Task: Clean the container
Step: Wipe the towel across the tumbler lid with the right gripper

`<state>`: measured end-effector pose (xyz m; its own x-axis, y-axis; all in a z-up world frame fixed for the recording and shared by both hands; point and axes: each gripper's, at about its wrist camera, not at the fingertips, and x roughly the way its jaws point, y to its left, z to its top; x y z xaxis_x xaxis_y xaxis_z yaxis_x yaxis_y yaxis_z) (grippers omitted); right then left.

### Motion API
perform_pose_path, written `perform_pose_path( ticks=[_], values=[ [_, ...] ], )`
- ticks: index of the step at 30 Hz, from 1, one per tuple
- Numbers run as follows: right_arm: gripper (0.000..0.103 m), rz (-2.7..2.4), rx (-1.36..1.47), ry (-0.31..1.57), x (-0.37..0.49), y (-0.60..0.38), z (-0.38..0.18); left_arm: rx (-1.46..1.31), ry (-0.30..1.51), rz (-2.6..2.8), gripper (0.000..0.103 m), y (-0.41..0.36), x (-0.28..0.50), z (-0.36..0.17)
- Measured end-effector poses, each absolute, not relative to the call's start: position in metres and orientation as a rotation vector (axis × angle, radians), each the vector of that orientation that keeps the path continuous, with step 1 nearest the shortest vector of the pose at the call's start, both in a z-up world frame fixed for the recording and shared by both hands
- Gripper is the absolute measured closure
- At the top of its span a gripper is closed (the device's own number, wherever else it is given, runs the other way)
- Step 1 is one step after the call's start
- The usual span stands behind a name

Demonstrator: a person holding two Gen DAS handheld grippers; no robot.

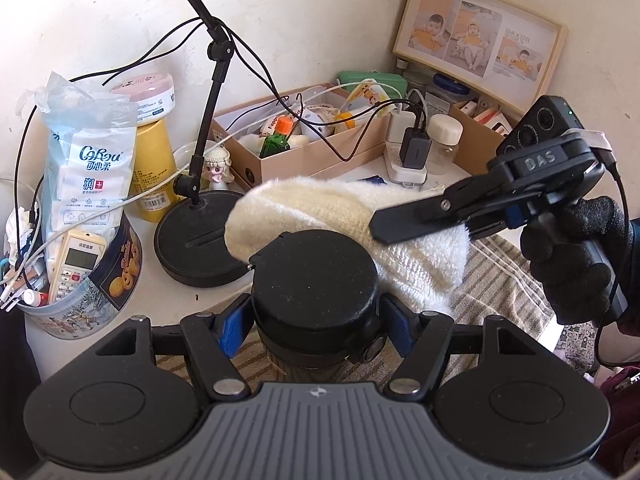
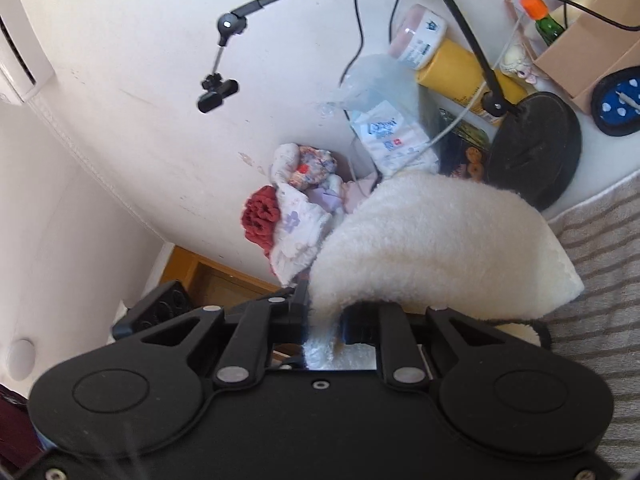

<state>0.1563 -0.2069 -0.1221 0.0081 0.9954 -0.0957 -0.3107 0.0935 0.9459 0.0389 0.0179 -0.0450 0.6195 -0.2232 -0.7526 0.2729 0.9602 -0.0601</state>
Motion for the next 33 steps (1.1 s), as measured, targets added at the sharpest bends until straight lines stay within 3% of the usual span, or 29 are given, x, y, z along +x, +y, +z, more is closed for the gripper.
perform_pose_path(
  ticks=[13, 19, 29, 33],
  values=[
    [0.090, 1.108, 0.907, 1.178, 0.147, -0.211, -0.180, -0.164, 0.841, -0.115, 0.035, 0.017, 0.038, -0.043],
    [0.090, 1.101, 0.913, 1.161, 0.148, -0.214, -0.176, -0.047, 0.832, -0.271, 0.040, 0.024, 0.042, -0.044],
    [0.090, 1.111, 0.927, 1.113, 0.147, -0.224, -0.164, 0.174, 0.807, -0.580, 0.038, 0.040, 0.052, -0.046],
    [0.090, 1.124, 0.927, 1.093, 0.147, -0.226, -0.157, 0.126, 0.848, -0.417, 0.036, 0.026, 0.045, -0.048]
  ],
)
